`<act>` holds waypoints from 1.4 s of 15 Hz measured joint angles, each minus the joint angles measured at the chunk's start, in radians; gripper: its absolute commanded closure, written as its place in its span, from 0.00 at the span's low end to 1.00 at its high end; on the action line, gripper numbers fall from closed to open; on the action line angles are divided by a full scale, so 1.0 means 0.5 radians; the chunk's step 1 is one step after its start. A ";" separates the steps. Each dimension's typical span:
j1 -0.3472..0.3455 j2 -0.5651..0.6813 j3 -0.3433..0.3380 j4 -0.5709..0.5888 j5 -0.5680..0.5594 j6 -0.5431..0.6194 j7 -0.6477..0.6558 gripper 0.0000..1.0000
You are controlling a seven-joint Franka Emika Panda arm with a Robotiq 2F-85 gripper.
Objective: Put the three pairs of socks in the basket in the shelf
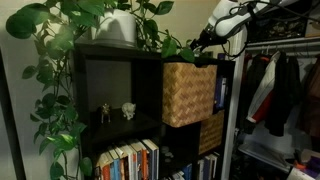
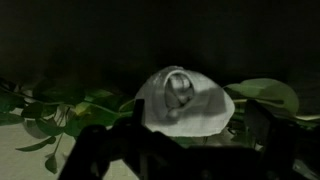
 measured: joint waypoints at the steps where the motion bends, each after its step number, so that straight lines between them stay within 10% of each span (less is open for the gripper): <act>1: -0.003 0.033 0.000 0.032 0.000 0.001 0.000 0.00; 3: -0.007 0.100 0.000 0.093 0.001 0.005 0.000 0.00; 4: -0.007 0.130 0.000 0.120 0.001 0.006 0.000 0.23; 15: -0.006 0.202 0.002 0.196 0.002 0.016 -0.036 0.92; 21: 0.063 0.115 -0.017 0.114 0.252 -0.016 -0.335 0.93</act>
